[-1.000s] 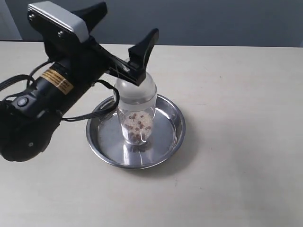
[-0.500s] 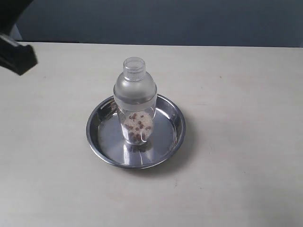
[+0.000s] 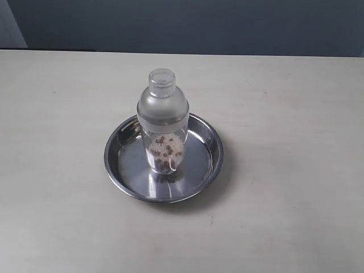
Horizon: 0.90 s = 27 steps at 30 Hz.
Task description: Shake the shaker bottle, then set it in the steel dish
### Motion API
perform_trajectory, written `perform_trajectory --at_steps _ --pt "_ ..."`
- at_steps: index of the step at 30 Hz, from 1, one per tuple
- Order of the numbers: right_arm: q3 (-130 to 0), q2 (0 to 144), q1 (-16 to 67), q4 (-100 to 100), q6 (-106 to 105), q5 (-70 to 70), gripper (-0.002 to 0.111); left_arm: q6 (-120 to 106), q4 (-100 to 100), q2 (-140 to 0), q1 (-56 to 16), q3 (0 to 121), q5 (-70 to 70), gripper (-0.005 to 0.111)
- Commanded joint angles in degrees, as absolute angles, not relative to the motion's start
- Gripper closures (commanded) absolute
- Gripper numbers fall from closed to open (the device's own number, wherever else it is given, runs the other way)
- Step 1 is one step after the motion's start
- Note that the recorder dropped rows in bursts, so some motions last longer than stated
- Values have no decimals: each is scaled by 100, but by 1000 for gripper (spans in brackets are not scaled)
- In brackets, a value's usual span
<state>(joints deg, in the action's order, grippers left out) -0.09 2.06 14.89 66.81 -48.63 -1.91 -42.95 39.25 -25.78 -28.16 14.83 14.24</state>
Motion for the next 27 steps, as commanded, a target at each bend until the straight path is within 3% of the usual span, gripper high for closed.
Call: perform_trajectory --at_steps 1,5,7,19,27 --pt "0 195 1472 6673 -4884 -215 109 -1439 1482 -1924 -1275 1202 -421 105" --pt "0 195 1472 6673 -4884 -215 109 -794 842 -777 -465 1202 -2662 105" --pt "0 195 1472 6673 -4884 -215 109 -964 910 -387 -181 1202 -2825 106" --pt "0 195 1472 6673 -4884 -202 109 -892 886 0 119 55 -2015 106" --pt "0 195 1472 6673 -4884 -192 109 -128 646 0 119 0 -1577 106"
